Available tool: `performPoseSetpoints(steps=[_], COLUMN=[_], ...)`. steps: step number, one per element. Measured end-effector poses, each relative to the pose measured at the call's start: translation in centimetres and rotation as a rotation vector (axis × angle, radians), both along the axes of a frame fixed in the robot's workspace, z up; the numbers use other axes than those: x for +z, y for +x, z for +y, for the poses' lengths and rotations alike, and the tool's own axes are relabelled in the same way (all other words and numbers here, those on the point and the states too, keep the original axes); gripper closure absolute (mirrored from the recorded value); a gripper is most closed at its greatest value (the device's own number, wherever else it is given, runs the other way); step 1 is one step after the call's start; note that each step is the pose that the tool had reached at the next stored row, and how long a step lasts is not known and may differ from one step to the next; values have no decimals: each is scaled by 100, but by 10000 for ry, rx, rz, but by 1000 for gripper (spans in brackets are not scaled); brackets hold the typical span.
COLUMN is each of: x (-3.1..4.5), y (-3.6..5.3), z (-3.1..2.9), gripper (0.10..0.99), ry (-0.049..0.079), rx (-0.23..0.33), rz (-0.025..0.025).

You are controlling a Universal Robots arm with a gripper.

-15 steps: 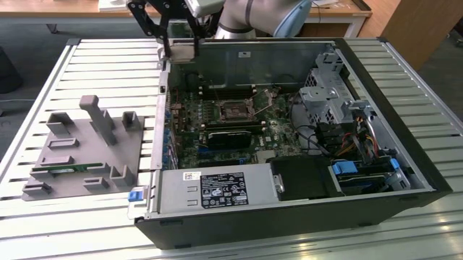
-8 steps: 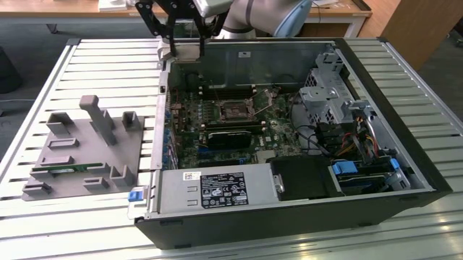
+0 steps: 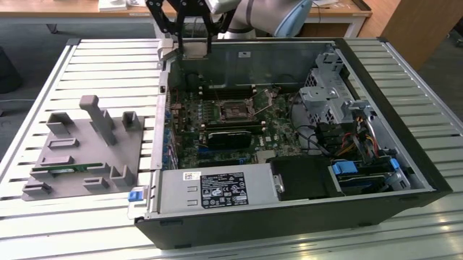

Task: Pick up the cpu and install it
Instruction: 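Pick up the cpu and move it towards the insertion slot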

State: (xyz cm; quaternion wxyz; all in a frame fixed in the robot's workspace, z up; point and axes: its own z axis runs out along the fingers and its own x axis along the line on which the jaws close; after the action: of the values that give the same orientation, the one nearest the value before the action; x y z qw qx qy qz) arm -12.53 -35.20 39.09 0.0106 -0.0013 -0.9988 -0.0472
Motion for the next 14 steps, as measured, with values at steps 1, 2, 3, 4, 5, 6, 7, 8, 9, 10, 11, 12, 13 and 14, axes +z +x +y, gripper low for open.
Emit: performPoseSetpoints(steps=[1,2,3,4,5,6,7,8,9,10,11,12,13,14], x=[-4,-7,-11,-14,-16,-18,-21,-24,-27,-28,-30,-31,-33,-35], y=[19,40,67,101,139,178,216,255,291,326,360,396,430,468], z=[18,32,43,53,60,66,73,84,94,104,115,127,140,149], gripper=[549,549,549,549,549,549,549,549,549,549,549,549,549,549], ry=[0,1,2,1,0,1,0,1,1,1,1,0,0,0], rx=[2,1,1,1,-1,-1,0,1,0,-1,0,0,1,-1], rz=[0,1,0,0,1,0,1,0,0,0,0,1,1,1])
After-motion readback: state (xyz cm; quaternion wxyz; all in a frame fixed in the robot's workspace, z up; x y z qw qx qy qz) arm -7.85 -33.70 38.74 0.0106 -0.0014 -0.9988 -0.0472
